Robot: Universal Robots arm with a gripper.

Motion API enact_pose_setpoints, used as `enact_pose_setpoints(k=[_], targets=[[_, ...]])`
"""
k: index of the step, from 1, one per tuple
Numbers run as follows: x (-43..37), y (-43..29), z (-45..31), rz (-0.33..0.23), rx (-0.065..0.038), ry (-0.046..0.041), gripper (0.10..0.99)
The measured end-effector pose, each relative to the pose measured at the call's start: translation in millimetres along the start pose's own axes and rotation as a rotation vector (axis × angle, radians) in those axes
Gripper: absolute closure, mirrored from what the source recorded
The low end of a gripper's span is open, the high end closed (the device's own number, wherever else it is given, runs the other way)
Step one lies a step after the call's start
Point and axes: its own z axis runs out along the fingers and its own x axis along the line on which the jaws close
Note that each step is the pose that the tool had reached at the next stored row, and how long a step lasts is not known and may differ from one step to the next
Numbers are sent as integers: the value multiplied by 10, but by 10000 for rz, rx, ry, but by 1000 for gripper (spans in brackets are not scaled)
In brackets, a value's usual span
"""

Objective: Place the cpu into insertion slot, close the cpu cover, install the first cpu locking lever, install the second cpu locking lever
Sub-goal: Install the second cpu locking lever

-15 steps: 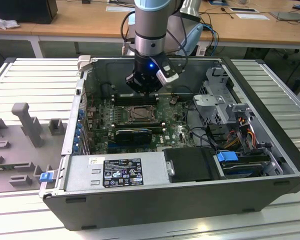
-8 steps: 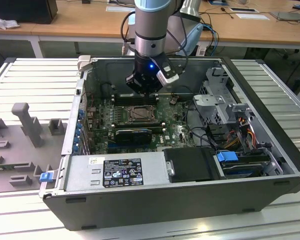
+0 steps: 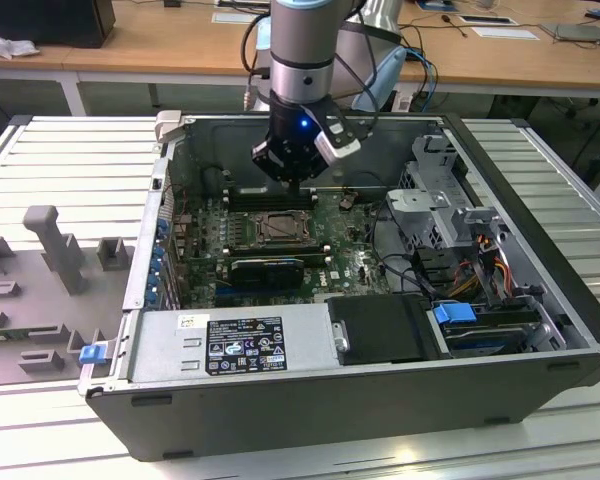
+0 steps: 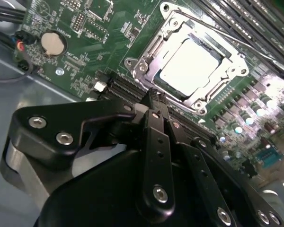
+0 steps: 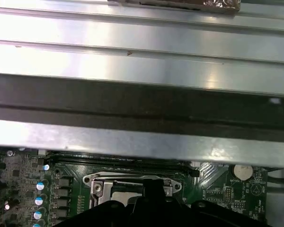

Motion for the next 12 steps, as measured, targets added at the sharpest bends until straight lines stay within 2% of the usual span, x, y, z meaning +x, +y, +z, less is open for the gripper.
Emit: enact_pose_setpoints(k=[1,2,12], targets=[[-1,3,-64,0,-1,0,980],[-2,-4,-82,-1,-5,-2,980],[11,-174,-85,10,-3,-1,980]])
